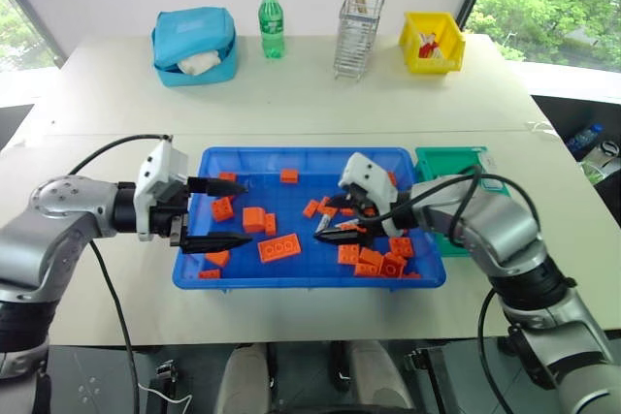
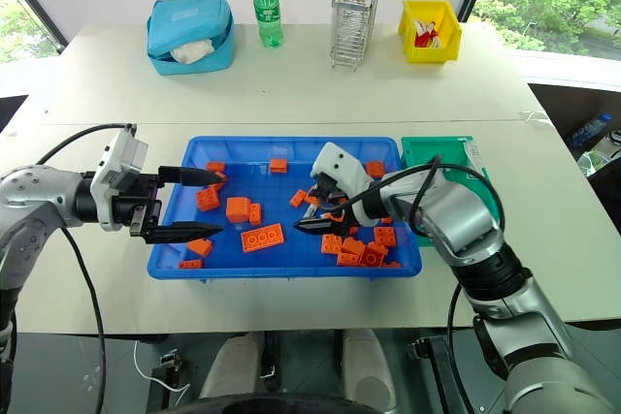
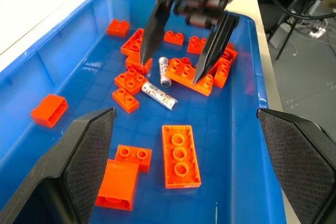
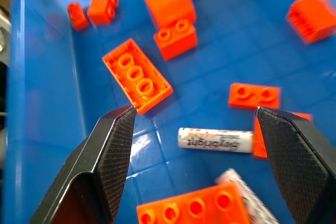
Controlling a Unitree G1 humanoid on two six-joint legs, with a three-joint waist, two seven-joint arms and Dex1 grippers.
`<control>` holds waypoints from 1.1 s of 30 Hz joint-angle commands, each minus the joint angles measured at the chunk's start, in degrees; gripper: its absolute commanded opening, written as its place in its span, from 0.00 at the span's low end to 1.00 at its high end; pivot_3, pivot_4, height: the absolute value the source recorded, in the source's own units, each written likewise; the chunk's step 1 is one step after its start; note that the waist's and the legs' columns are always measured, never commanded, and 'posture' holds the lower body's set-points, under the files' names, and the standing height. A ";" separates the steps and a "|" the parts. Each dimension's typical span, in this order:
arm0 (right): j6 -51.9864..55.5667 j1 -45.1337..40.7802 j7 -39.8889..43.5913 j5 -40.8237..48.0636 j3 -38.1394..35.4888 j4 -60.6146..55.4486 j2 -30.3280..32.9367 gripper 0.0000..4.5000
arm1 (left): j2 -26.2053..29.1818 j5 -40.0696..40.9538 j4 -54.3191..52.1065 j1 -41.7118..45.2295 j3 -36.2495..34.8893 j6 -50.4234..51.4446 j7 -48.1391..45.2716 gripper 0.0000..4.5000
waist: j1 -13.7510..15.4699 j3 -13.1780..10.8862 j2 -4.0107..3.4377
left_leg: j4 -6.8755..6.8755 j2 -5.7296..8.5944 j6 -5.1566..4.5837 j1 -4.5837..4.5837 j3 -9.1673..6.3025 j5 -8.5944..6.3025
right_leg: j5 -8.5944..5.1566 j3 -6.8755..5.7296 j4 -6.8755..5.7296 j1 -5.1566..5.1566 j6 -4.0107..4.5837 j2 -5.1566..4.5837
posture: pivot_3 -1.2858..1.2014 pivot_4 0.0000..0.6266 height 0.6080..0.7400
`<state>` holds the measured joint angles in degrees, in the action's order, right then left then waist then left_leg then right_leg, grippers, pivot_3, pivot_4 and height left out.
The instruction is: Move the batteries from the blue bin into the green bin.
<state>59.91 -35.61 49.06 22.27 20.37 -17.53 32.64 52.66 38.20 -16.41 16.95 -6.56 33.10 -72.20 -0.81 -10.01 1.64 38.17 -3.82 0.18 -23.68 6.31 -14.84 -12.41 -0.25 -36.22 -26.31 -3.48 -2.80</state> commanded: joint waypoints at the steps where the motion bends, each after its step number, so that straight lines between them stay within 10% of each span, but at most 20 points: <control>1: -3.48 -0.08 -0.28 -1.82 1.50 1.38 -0.31 0.83 | 1.02 1.11 -1.71 -0.33 -2.61 0.11 0.44 1.00 | 0.01 0.00 0.00 | 0.00 0.00 0.00 0.00 0.00 0.00 | 0.00 0.00 0.00 0.00 0.00 0.00 | 0.52 0.24 0.97; 19: -16.32 2.46 3.09 -11.26 7.03 5.65 2.95 0.83 | 0.02 0.11 0.03 2.05 -1.41 -0.68 0.43 1.00 | 0.06 0.01 0.01 | 0.00 0.00 0.00 0.02 0.00 0.00 | 0.00 0.00 0.00 0.02 0.00 0.00 | 0.52 0.24 0.97; 28: -16.54 1.68 2.29 -12.82 6.81 6.85 -0.62 0.01 | -0.92 -0.67 0.70 3.77 -0.40 -0.81 0.54 1.00 | 0.04 0.01 0.02 | 0.00 0.00 0.00 0.03 -0.01 0.00 | 0.01 0.00 -0.02 0.03 -0.02 0.02 | 0.52 0.24 0.97; 33: -15.83 1.67 2.44 -12.90 6.09 5.75 -0.40 0.01 | -1.20 -0.86 0.91 4.11 -0.26 -0.89 0.68 1.00 | 0.06 0.01 0.02 | 0.02 0.00 0.01 0.03 0.00 0.00 | 0.01 0.00 -0.02 0.04 -0.02 0.02 | 0.52 0.24 0.97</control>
<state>43.55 -33.55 51.41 9.65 27.20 -10.05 32.23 51.45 37.18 -15.05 20.14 -6.17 33.09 -71.78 -0.74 -10.00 1.66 38.19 -3.82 0.19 -23.65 6.31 -14.83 -12.40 -0.25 -36.24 -26.27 -3.49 -2.79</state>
